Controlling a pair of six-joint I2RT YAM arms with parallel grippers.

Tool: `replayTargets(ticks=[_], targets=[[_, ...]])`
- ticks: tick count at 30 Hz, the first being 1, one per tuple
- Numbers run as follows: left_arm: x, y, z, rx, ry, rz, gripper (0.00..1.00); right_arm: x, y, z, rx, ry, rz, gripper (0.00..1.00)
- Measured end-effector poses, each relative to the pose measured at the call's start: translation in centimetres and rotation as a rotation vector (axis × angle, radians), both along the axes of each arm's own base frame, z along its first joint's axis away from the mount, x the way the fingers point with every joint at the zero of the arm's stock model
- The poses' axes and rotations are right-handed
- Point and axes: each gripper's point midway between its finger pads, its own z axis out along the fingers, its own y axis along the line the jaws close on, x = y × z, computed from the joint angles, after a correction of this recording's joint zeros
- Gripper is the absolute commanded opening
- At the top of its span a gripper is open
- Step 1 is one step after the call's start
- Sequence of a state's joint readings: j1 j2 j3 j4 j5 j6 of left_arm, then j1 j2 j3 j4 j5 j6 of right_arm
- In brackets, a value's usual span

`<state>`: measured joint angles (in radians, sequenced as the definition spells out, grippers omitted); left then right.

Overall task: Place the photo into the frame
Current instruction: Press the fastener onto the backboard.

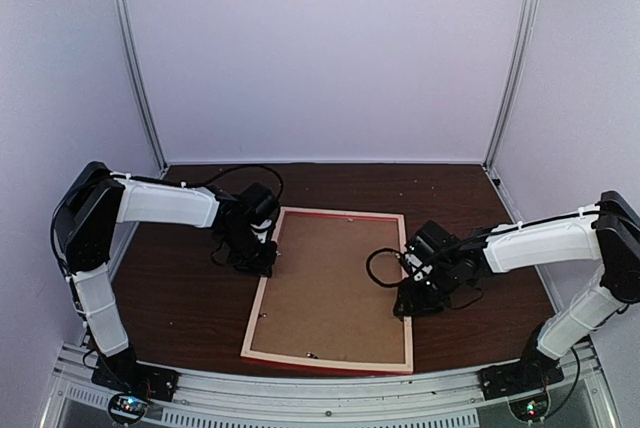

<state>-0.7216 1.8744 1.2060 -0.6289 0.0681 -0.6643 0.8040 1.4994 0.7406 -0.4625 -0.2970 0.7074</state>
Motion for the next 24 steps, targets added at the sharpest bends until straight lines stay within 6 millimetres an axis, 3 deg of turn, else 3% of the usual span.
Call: replayTargets(ticks=[24], targets=[[0.0, 0.0, 0.0, 0.0, 0.0, 0.0, 0.17, 0.4, -1.2, -0.1, 0.028, 0.02, -0.038, 0.35]])
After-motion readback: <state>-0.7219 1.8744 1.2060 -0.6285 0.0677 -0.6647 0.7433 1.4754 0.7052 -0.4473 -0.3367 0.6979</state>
